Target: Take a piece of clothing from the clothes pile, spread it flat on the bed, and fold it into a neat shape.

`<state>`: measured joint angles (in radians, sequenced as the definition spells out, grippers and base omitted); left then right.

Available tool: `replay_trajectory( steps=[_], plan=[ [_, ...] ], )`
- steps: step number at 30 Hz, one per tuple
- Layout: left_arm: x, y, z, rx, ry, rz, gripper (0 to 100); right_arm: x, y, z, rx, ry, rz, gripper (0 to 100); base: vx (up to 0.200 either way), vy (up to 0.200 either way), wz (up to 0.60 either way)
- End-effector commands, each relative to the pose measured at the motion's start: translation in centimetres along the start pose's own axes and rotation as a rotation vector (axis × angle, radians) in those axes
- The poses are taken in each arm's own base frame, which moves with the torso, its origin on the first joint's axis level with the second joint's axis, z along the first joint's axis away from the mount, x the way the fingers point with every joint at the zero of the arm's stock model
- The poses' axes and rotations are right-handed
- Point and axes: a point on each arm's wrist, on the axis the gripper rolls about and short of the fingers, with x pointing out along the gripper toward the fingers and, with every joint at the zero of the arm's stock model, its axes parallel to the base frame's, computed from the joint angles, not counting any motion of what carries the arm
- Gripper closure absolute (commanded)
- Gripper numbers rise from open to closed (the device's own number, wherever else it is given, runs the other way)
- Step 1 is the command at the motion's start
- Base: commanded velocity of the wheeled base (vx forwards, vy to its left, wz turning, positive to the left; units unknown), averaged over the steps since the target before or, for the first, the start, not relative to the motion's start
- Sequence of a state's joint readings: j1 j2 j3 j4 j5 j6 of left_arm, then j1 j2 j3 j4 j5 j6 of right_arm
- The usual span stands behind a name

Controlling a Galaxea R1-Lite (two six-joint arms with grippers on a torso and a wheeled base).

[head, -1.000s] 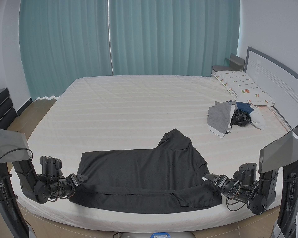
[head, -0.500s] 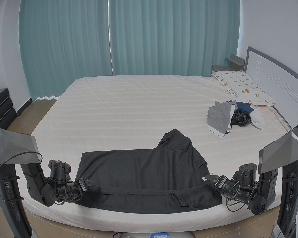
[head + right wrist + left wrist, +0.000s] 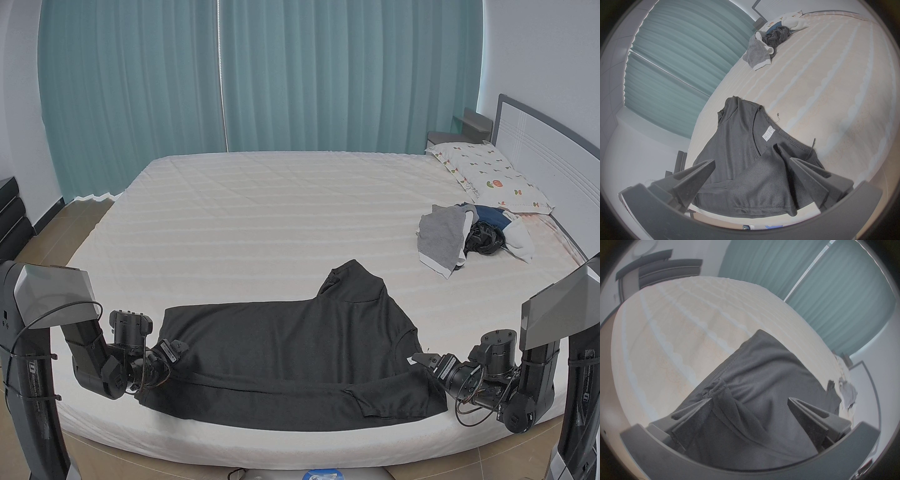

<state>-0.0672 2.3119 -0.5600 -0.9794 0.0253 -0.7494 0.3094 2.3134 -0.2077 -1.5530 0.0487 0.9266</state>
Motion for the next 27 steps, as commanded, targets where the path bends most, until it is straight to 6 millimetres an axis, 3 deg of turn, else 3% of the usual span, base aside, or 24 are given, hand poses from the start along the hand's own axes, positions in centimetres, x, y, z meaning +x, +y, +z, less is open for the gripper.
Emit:
replay_trajectory(
  steps=[1, 6, 10, 14, 18, 27],
  plan=[
    [0.2, -0.3, 1.5, -0.1, -0.047, -0.023, 0, 0.0, 0.1, 0.0, -0.001, -0.004, 0.007, 0, 0.0, 0.0, 0.0],
    [0.0, 0.4, 3.0, -0.14, -0.094, -0.02, 0, 0.0, 0.0, 0.0, -0.001, -0.002, 0.003, 0, 0.0, 0.0, 0.0],
    [0.3, 0.3, 5.9, -0.304, -0.177, -0.063, 0, 0.0, 0.0, 0.0, -0.001, -0.002, 0.003, 0, 0.0, 0.0, 0.0],
    [0.2, 1.2, 6.8, -0.358, -0.191, -0.063, 0, 0.0, 0.0, 0.0, -0.001, -0.002, 0.003, 0, 0.0, 0.0, 0.0],
    [0.0, 2.1, 6.7, -0.293, -0.141, -0.066, 0, 0.1, -0.1, -0.1, 0.0, 0.001, 0.0, 0, 0.0, 0.0, 0.0],
    [-1.0, 3.8, 4.0, -0.052, 0.007, -0.073, 0, 0.2, -0.3, -0.2, -0.003, 0.008, -0.009, 0, 0.0, 0.0, 0.0]
  ],
)
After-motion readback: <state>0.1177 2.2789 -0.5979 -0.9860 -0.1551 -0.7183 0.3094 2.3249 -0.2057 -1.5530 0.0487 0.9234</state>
